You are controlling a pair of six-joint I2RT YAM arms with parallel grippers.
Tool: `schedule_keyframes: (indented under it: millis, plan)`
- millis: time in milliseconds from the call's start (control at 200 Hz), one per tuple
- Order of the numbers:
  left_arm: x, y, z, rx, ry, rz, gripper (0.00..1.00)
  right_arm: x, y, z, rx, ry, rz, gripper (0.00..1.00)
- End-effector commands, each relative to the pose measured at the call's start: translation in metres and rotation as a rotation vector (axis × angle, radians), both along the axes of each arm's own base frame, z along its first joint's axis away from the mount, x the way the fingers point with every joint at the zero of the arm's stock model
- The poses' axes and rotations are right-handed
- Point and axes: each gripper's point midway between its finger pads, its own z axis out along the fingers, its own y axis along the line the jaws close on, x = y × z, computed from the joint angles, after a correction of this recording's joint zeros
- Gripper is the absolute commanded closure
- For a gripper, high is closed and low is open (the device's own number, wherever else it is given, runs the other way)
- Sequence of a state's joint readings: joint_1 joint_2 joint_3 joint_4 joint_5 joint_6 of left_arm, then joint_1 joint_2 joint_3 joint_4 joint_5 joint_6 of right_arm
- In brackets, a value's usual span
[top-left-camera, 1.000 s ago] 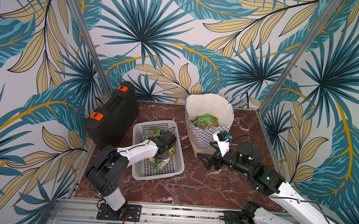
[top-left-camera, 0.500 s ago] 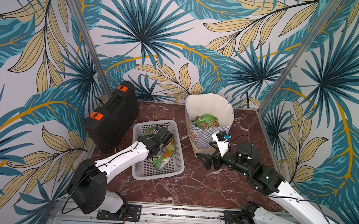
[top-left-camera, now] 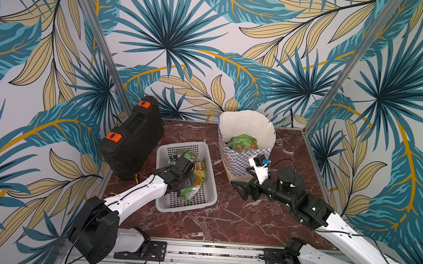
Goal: Place the condiment packets inside the bag
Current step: Pick up the condiment packet from the storage box.
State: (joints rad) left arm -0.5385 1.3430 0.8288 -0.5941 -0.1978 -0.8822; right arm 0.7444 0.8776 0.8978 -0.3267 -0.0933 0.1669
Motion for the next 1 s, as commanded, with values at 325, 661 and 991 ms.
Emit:
schedule_keyframes:
  millis: [325, 661, 991]
  plan:
    - [0.015, -0.005, -0.022, -0.153, -0.033, 0.179, 0.07, -0.002, -0.001, 0.008, -0.003, -0.023, 0.001, 0.01]
    - [-0.008, 0.022, -0.009, -0.133, -0.085, 0.296, 0.00, -0.001, 0.000, 0.006, -0.009, -0.020, 0.003, 0.01]
    - [0.001, 0.018, -0.025, -0.207, -0.118, 0.302, 0.00, 0.000, 0.002, 0.005, -0.015, -0.017, 0.002, 0.00]
